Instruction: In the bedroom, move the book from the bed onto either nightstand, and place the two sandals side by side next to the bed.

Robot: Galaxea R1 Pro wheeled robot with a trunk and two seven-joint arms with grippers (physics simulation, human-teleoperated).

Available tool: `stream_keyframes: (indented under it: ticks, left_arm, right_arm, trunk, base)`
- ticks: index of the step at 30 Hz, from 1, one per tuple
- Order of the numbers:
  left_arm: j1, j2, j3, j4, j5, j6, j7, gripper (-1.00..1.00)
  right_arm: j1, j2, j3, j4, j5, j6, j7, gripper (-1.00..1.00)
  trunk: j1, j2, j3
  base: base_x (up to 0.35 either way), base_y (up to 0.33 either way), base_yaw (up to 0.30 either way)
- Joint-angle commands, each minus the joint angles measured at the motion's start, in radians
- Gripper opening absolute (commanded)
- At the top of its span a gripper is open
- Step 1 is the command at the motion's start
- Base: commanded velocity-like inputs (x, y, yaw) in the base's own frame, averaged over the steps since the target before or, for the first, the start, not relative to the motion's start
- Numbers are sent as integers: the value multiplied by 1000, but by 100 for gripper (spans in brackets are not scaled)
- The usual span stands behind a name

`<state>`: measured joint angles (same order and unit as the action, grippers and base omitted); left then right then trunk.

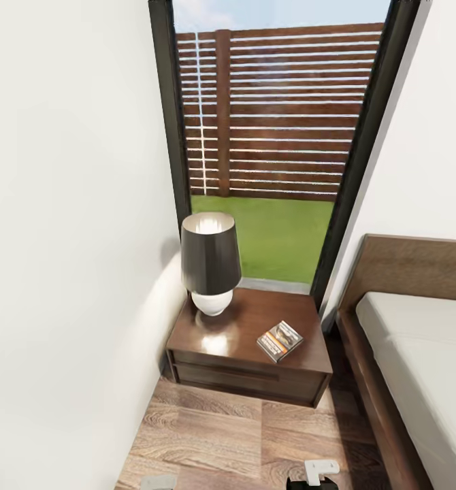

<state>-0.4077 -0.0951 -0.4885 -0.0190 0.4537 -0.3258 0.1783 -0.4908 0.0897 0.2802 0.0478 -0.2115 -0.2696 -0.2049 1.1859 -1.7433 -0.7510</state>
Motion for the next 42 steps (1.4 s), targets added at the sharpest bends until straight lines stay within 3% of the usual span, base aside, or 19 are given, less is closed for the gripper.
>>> stream_keyframes:
  ticks: [1,42]
  left_arm:
    - [0,-1,-9,1,6,-3,4,100]
    - [0,-4,-9,-1,10,-3,4,100]
  right_arm:
    - [-2,1,8,4,-9,-7,-1,100]
    - [-2,1,8,4,-9,-7,-1,100]
  trunk:
    - [-4,7,2]
    - [-161,294,131]
  base:
    - [0,0,0]
    - [0,0,0]
